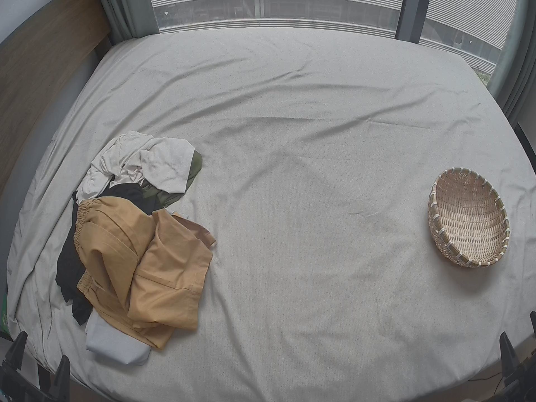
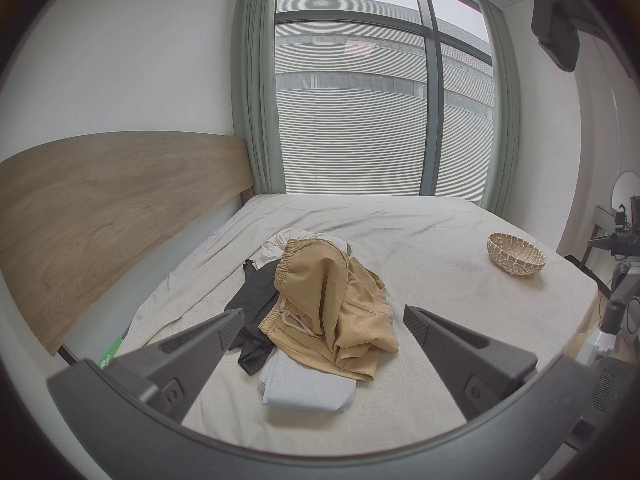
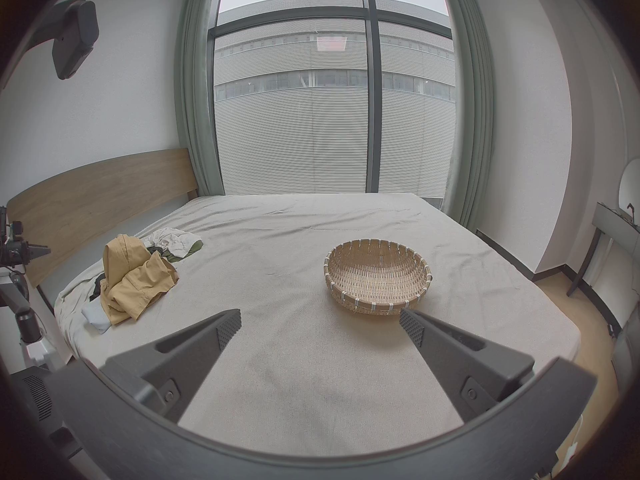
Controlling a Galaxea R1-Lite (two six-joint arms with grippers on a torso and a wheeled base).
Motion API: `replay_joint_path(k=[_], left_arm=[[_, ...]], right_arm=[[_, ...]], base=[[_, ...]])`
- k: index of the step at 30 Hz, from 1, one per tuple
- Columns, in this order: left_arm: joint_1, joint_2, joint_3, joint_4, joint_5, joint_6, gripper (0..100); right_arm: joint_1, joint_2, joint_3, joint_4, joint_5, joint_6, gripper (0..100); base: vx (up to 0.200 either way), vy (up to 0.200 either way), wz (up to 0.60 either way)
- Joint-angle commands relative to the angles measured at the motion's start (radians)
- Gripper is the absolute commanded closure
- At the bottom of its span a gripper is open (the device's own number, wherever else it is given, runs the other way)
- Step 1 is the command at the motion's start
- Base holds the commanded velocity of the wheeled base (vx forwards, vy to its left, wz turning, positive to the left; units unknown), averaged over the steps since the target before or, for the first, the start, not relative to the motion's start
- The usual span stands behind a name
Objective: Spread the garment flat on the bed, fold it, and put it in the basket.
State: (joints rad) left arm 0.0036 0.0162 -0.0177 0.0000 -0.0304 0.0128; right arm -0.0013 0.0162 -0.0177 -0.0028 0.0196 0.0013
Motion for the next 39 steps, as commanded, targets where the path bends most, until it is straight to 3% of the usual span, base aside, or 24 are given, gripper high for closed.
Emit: replay_joint_path(k=[1, 18, 23, 27, 31, 36, 39], left_arm=[[-0.001, -0.016, 0.016, 0.0, -0.002, 0.001, 0], [-0.001, -0.016, 0.005, -0.014, -0.005, 0.0, 0], [-0.019, 0.209, -0.308, -0.044, -0.068, -0.019, 0], [-0.102, 0.321, -0.291, -0.04, -0.157, -0.155, 0], [-0.143, 0.407, -0.246, -0.025, -0.264, -0.228, 0], [-0.149, 0.536, -0.228, -0.038, -0.284, -0.307, 0], [-0.151, 0.63, -0.231, -0.077, -0.301, -0.416, 0]], right_arm=[[0.0, -0.015, 0.018, 0.0, 0.0, 0.0, 0], [0.0, -0.015, 0.018, 0.0, 0.0, 0.002, 0], [-0.002, -0.015, 0.018, 0.0, 0.0, 0.002, 0], [0.0, -0.015, 0.018, 0.0, -0.001, 0.005, 0], [0.0, -0.015, 0.018, 0.0, -0.001, 0.002, 0], [0.0, -0.015, 0.018, 0.0, -0.001, 0.002, 0], [-0.002, -0.015, 0.018, 0.0, -0.001, 0.002, 0]], base=[[0.0, 0.0, 0.0], [0.0, 0.0, 0.0], [0.0, 0.0, 0.0], [0.0, 0.0, 0.0], [0.0, 0.0, 0.0], [0.0, 0.0, 0.0], [0.0, 0.0, 0.0]])
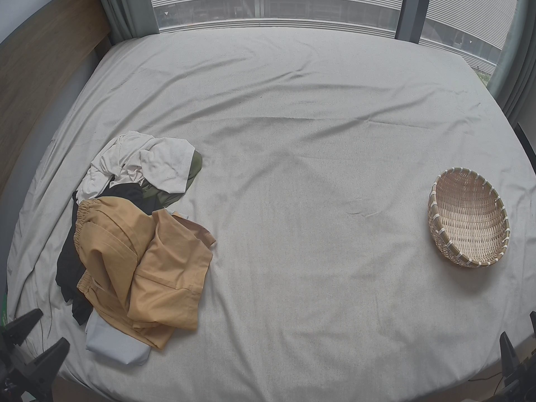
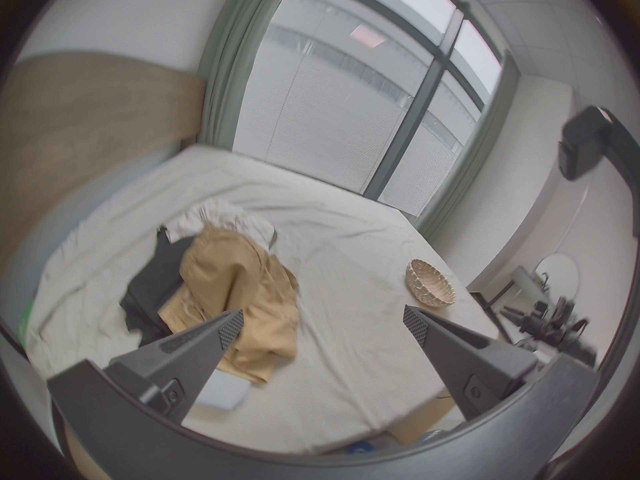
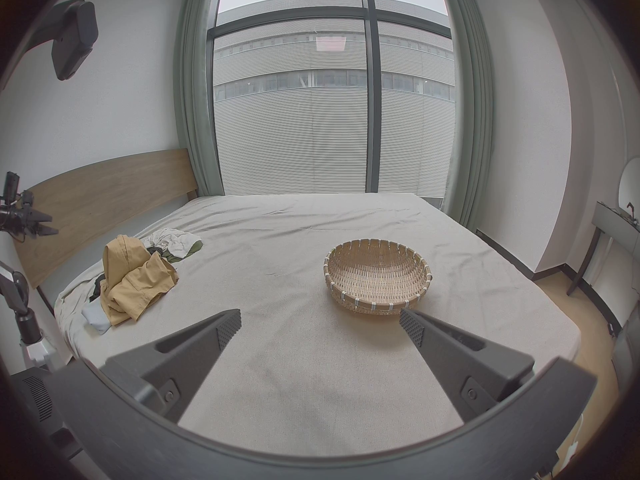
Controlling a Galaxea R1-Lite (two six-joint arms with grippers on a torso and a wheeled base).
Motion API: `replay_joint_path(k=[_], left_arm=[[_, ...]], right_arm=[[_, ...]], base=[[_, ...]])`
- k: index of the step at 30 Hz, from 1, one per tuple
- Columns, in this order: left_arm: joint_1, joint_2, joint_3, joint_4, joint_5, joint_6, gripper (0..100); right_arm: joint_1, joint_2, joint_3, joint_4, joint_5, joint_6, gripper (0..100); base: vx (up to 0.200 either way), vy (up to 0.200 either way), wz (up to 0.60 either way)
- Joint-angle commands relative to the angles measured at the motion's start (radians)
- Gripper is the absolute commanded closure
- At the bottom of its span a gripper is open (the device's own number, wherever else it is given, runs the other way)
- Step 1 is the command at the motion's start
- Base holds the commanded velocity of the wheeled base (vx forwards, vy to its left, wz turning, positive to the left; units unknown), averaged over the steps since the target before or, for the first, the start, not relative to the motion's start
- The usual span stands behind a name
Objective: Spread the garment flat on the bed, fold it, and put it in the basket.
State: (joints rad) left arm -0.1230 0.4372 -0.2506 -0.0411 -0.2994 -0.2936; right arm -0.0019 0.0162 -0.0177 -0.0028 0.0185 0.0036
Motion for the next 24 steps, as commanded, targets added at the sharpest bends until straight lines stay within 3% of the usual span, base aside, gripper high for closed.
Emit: replay_joint_path(k=[1, 5, 14, 24], left_arm=[[-0.024, 0.232, 0.002, -0.049, -0.034, -0.133, 0], [-0.024, 0.33, 0.011, -0.091, -0.034, -0.177, 0], [-0.026, 0.528, 0.054, -0.143, -0.057, -0.177, 0], [-0.024, 0.874, 0.105, -0.422, -0.066, -0.177, 0]], right_arm=[[-0.001, -0.015, 0.018, 0.0, 0.0, -0.001, 0], [-0.001, -0.015, 0.018, 0.0, 0.0, -0.001, 0], [0.0, -0.015, 0.018, 0.0, 0.0, -0.001, 0], [-0.001, -0.015, 0.018, 0.0, 0.0, -0.001, 0]], base=[[0.0, 0.0, 0.0], [0.0, 0.0, 0.0], [0.0, 0.0, 0.0], [0.0, 0.0, 0.0]])
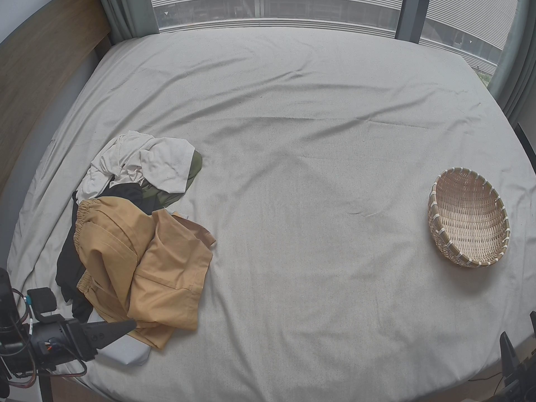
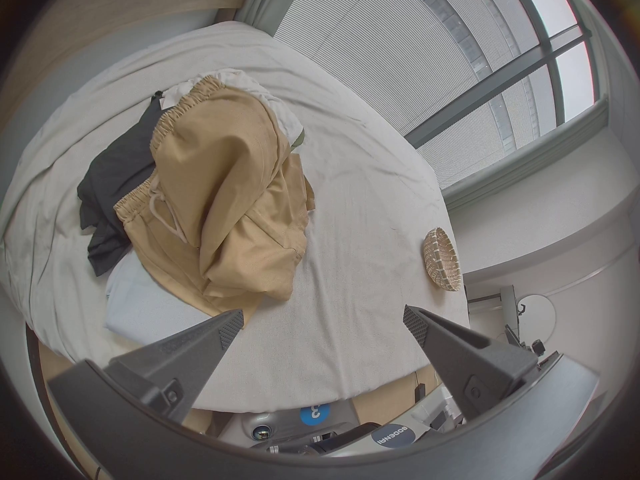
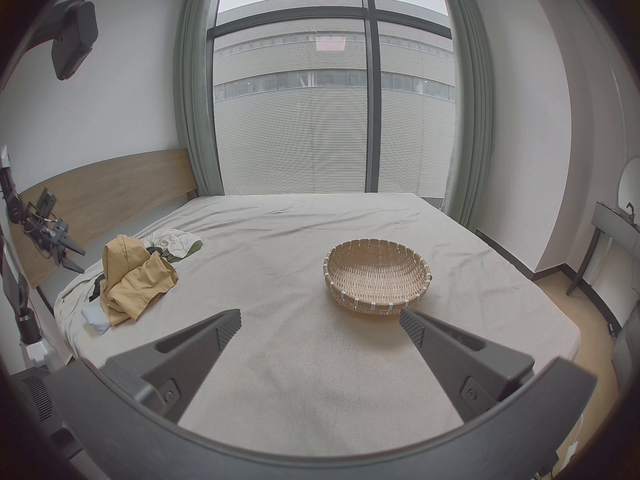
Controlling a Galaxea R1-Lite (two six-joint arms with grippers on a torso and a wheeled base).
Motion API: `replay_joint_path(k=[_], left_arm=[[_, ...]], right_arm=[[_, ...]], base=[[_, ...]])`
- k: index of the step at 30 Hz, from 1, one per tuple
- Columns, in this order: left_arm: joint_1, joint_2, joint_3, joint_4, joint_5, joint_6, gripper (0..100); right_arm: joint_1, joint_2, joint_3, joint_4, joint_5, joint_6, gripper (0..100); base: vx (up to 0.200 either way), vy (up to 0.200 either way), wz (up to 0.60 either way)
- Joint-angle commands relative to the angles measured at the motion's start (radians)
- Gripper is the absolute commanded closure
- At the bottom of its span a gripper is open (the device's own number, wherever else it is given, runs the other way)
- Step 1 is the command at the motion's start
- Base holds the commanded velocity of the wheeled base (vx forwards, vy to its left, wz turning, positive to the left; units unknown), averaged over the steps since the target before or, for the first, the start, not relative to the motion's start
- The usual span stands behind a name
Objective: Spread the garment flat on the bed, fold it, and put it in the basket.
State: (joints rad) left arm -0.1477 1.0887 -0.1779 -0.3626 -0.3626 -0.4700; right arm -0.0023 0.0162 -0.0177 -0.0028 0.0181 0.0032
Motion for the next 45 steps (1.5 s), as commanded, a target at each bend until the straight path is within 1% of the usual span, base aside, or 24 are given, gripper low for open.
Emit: replay_joint_path(k=[1, 3, 7, 10, 11, 13, 14, 15, 19, 21, 23, 27, 35, 41, 45], left_arm=[[0.0, 0.241, 0.034, -0.11, -0.003, -0.001, 0], [0.0, 0.319, 0.044, -0.153, -0.001, 0.005, 0], [-0.001, 0.407, 0.078, -0.226, 0.001, 0.002, 0], [0.002, 0.497, 0.09, -0.315, 0.001, 0.002, 0], [0.002, 0.504, 0.092, -0.325, 0.001, 0.002, 0], [0.002, 0.551, 0.11, -0.404, 0.001, 0.001, 0], [0.002, 0.553, 0.11, -0.408, 0.002, 0.001, 0], [-0.001, 0.588, 0.127, -0.455, 0.002, 0.001, 0], [-0.001, 0.66, 0.158, -0.523, 0.002, 0.004, 0], [-0.001, 0.669, 0.161, -0.53, 0.002, 0.005, 0], [0.002, 0.718, 0.178, -0.573, 0.004, 0.005, 0], [0.008, 0.746, 0.178, -0.589, 0.002, 0.005, 0], [0.002, 0.858, 0.178, -0.704, 0.008, 0.002, 0], [-0.001, 0.921, 0.178, -0.722, 0.014, 0.002, 0], [-0.001, 0.941, 0.178, -0.757, 0.016, 0.001, 0]], right_arm=[[-0.001, -0.015, 0.018, 0.0, 0.0, 0.0, 0], [-0.001, -0.015, 0.018, 0.0, 0.0, 0.0, 0], [-0.001, -0.015, 0.018, 0.0, 0.0, 0.0, 0], [-0.001, -0.015, 0.018, 0.0, 0.0, -0.002, 0], [-0.001, -0.015, 0.018, 0.0, 0.0, -0.002, 0], [-0.001, -0.015, 0.018, 0.0, 0.0, -0.002, 0], [-0.001, -0.015, 0.018, 0.0, 0.0, -0.002, 0], [-0.001, -0.015, 0.018, 0.0, 0.0, -0.002, 0], [-0.001, -0.015, 0.018, 0.0, 0.0, -0.002, 0], [-0.001, -0.015, 0.018, 0.0, 0.0, -0.002, 0], [-0.001, -0.015, 0.018, 0.0, 0.0, -0.002, 0], [-0.001, -0.015, 0.018, 0.0, 0.0, -0.002, 0], [-0.001, -0.015, 0.018, 0.0, 0.0, -0.002, 0], [-0.001, -0.015, 0.018, 0.0, 0.0, -0.002, 0], [-0.001, -0.015, 0.018, 0.0, 0.0, -0.002, 0]], base=[[0.0, 0.0, 0.0], [0.0, 0.0, 0.0], [0.0, 0.0, 0.0], [0.0, 0.0, 0.0], [0.0, 0.0, 0.0], [0.0, 0.0, 0.0], [0.0, 0.0, 0.0], [0.0, 0.0, 0.0], [0.0, 0.0, 0.0], [0.0, 0.0, 0.0], [0.0, 0.0, 0.0], [0.0, 0.0, 0.0], [0.0, 0.0, 0.0], [0.0, 0.0, 0.0], [0.0, 0.0, 0.0]])
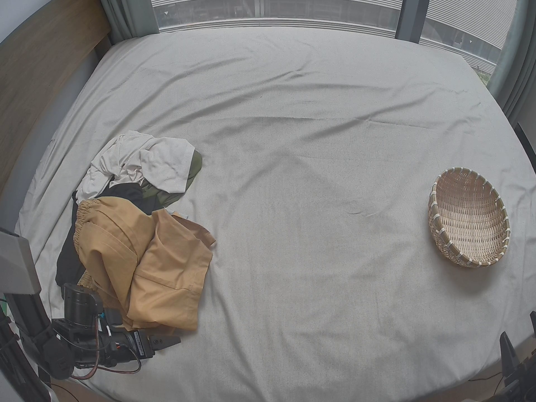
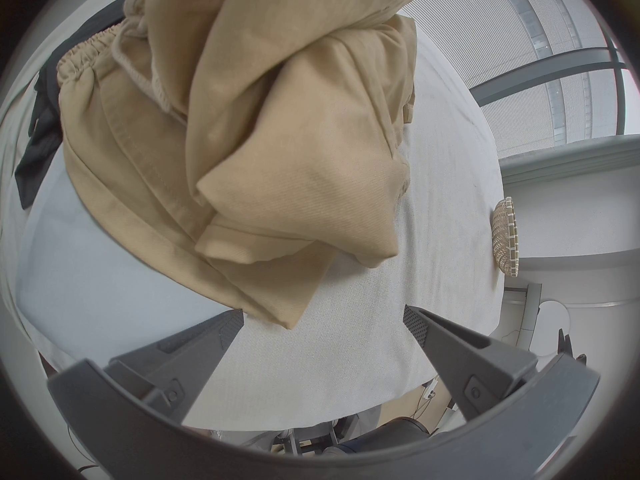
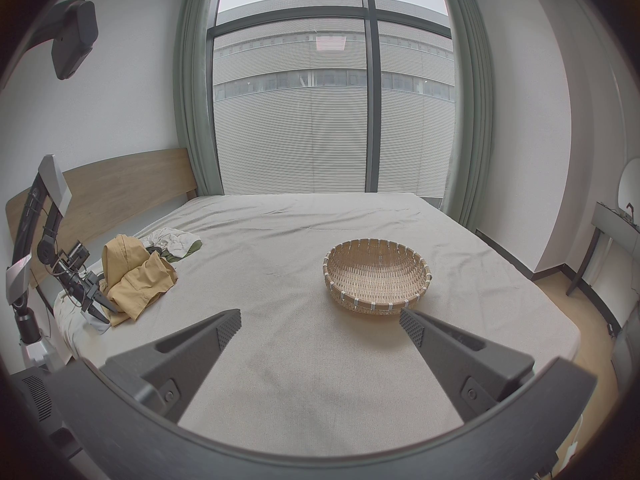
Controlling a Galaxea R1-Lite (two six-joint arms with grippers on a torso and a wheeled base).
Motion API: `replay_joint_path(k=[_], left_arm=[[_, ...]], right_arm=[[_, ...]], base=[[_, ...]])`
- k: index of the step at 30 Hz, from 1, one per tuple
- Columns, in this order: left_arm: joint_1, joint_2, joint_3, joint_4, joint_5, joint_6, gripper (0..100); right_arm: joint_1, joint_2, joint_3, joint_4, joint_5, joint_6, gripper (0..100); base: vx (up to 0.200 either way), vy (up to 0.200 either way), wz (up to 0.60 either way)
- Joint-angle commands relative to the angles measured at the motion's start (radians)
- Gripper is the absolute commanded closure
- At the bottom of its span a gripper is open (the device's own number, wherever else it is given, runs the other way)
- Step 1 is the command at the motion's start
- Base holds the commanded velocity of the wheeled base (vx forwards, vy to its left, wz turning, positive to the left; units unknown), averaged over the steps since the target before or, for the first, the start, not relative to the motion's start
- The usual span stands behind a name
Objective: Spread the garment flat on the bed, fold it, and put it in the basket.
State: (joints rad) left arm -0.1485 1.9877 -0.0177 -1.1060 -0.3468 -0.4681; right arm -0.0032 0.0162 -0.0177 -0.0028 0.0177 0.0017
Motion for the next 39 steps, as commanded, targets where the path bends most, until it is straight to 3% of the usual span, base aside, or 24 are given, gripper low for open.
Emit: replay_joint_path(k=[1, 5, 9, 15, 23, 29, 30, 39], left_arm=[[0.0, 0.042, 0.018, -0.015, 0.0, -0.001, 0], [0.001, 0.08, 0.018, -0.118, 0.002, -0.004, 0], [-0.009, 0.111, 0.018, -0.233, 0.038, -0.072, 0], [-0.079, 0.114, 0.018, -0.239, 0.074, -0.142, 0], [-0.115, 0.2, 0.018, -0.422, 0.137, -0.142, 0], [-0.118, 0.237, 0.018, -0.446, 0.172, -0.144, 0], [-0.121, 0.237, 0.018, -0.446, 0.173, -0.146, 100], [-0.143, 0.235, -0.013, -0.448, 0.173, -0.147, 100]], right_arm=[[0.0, -0.015, 0.018, 0.0, 0.001, 0.0, 0], [0.0, -0.015, 0.018, 0.0, 0.001, 0.001, 0], [0.0, -0.015, 0.018, 0.0, 0.001, 0.001, 0], [0.0, -0.015, 0.018, 0.0, 0.001, 0.001, 0], [0.0, -0.015, 0.018, 0.0, 0.001, 0.001, 0], [0.0, -0.015, 0.018, 0.0, 0.001, 0.0, 0], [0.0, -0.015, 0.018, 0.0, 0.001, 0.001, 0], [0.0, -0.015, 0.018, 0.0, 0.001, 0.001, 0]], base=[[0.0, 0.0, 0.0], [0.0, 0.0, 0.0], [0.0, 0.0, 0.0], [0.0, 0.0, 0.0], [0.0, 0.0, 0.0], [0.0, 0.0, 0.0], [0.0, 0.0, 0.0], [0.0, 0.0, 0.0]])
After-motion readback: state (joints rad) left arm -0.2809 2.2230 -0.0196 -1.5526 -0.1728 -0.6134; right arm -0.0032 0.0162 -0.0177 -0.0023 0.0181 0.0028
